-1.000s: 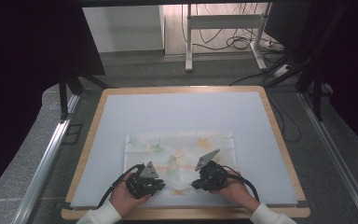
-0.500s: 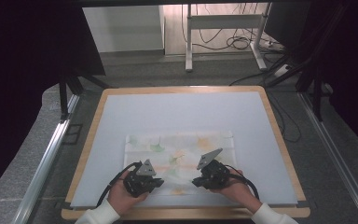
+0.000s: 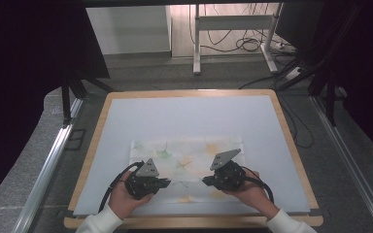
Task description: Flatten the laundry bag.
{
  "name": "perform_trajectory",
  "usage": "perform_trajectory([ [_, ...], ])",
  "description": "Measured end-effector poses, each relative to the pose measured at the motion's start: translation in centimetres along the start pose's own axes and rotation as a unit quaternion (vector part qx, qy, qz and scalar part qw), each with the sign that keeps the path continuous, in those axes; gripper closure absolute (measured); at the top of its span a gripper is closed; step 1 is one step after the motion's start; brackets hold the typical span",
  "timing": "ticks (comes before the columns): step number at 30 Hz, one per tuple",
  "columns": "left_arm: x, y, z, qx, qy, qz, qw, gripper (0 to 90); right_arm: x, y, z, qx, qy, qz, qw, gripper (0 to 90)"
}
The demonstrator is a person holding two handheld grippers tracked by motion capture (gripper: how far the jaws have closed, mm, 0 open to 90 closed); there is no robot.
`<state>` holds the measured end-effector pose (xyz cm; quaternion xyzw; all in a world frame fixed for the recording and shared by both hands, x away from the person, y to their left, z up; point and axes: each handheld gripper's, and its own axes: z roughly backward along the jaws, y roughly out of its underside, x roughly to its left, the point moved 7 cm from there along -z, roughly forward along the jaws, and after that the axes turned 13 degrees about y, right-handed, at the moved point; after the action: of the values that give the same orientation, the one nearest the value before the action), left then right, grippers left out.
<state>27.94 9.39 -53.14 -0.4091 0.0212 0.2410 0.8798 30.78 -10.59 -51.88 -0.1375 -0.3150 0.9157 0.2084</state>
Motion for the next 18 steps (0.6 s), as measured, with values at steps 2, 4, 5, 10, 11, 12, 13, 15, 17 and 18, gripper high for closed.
perform_trajectory([
  [2, 0.2, -0.6, 0.3, -0.003, -0.003, -0.003, 1.0, 89.7, -0.5, -0.5, 0.4, -0.007, 0.007, 0.002, 1.0, 88.8],
  [4, 0.5, -1.2, 0.5, -0.006, -0.005, -0.004, 1.0, 89.7, -0.9, -1.0, 0.8, -0.01, 0.014, 0.005, 0.9998, 88.8],
  [5, 0.7, -1.5, 0.7, -0.008, -0.005, -0.004, 0.9999, 89.7, -1.2, -1.3, 0.9, -0.011, 0.018, 0.006, 0.9998, 88.8],
  [10, 1.9, -2.9, 1.3, -0.024, -0.009, 0.005, 0.9997, 89.7, -2.8, -2.8, 1.2, -0.016, 0.032, 0.006, 0.9993, 88.9],
  [11, 2.2, -3.2, 1.4, -0.024, -0.012, 0.005, 0.9996, 89.7, -3.2, -3.1, 1.2, -0.016, 0.035, 0.006, 0.9992, 88.9],
  [12, 2.5, -3.5, 1.5, -0.024, -0.015, 0.005, 0.9996, 89.7, -3.5, -3.4, 1.2, -0.017, 0.039, 0.006, 0.9991, 88.9],
  [13, 2.8, -3.8, 1.5, -0.025, -0.018, 0.006, 0.9995, 89.8, -3.9, -3.7, 1.1, -0.017, 0.042, 0.007, 0.9989, 88.9],
  [15, 3.4, -4.3, 1.6, -0.027, -0.022, 0.009, 0.9994, 89.7, -4.6, -4.2, 1.0, -0.015, 0.049, 0.009, 0.9986, 88.9],
  [17, 4.1, -4.8, 1.7, -0.031, -0.027, 0.011, 0.9991, 89.7, -5.3, -4.8, 0.8, -0.016, 0.055, 0.01, 0.9983, 89.0],
  [18, 4.4, -5.1, 1.8, -0.032, -0.03, 0.011, 0.999, 89.7, -5.7, -5.1, 0.7, -0.015, 0.057, 0.009, 0.9982, 89.0],
])
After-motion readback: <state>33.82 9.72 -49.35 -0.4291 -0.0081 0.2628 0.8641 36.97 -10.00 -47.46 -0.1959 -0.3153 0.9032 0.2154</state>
